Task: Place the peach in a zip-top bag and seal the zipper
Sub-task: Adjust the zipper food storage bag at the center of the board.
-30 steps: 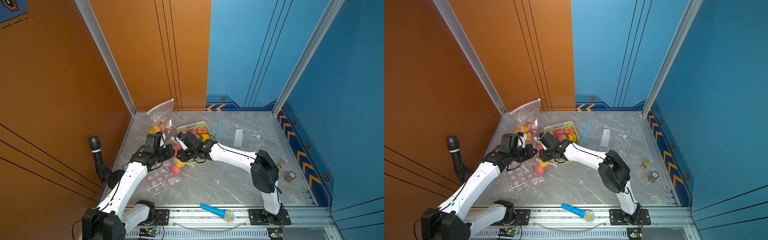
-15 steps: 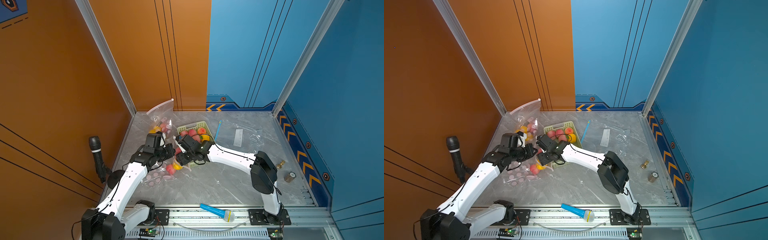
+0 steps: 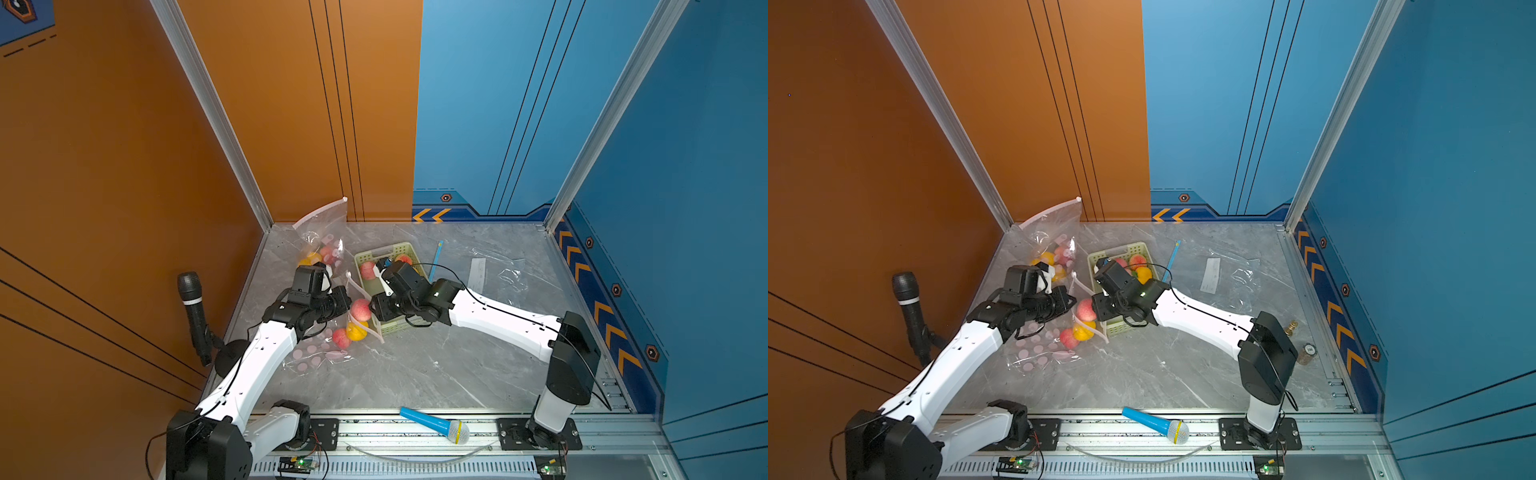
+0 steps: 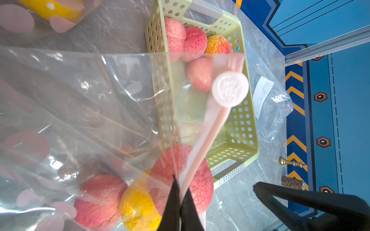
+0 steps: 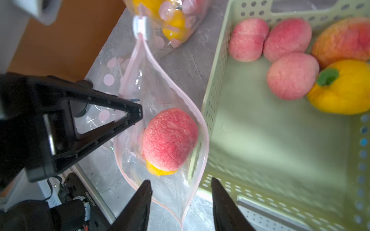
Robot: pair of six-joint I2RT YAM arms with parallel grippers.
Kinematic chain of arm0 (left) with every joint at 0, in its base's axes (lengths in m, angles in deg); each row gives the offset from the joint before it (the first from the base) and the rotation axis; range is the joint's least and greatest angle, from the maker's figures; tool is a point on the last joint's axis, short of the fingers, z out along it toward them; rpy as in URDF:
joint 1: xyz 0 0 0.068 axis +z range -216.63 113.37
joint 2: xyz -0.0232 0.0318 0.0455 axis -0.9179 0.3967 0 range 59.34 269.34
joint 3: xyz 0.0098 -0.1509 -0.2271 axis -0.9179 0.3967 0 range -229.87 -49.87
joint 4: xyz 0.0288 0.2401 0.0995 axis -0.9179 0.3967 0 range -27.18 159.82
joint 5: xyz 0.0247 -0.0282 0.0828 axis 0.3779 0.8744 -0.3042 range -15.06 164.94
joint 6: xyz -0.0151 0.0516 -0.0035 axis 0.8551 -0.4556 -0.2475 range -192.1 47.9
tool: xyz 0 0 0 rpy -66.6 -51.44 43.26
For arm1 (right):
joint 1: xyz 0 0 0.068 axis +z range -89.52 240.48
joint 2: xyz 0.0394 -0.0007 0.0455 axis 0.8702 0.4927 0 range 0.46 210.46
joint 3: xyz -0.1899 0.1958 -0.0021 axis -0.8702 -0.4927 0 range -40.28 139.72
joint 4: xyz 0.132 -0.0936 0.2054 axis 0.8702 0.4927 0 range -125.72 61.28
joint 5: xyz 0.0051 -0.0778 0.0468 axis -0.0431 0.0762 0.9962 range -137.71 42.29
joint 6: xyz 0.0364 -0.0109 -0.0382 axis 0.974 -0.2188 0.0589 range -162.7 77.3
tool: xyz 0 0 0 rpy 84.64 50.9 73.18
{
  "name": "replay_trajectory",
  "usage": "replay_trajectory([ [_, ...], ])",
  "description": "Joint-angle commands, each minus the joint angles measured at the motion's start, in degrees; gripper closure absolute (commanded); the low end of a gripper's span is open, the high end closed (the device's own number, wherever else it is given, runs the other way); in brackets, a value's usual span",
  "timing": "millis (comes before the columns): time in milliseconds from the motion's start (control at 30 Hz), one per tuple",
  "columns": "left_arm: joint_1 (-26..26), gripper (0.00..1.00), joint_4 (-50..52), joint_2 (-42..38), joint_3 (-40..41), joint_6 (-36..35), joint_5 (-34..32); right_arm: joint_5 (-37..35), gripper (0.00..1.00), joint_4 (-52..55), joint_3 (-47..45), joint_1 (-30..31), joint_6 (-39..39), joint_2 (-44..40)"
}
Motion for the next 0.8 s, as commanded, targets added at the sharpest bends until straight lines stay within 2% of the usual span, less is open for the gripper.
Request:
replay_trajectory([
  [0, -0.2, 1.0, -0.9, 0.0, -0.3, 0.5, -0.6, 2.0, 0.57, -3.0, -4.3, 0.6, 7.0, -0.6],
  [233, -0.2, 1.0, -1.1, -0.3, -0.2, 0.4, -0.3, 2.4, 0.62, -5.3, -7.4, 1.8, 10.2, 1.0],
  [667, -0.2, 1.0, -0.9, -0.9, 0.1, 0.5, -0.3, 3.5, 0.67, -7.0, -5.8, 0.2, 9.3, 6.2],
  [767, -0.2, 1.0, -0.9, -0.8, 0.0, 0.5, -0.2, 4.2, 0.74, -7.5, -4.9, 0.2, 8.4, 7.2],
])
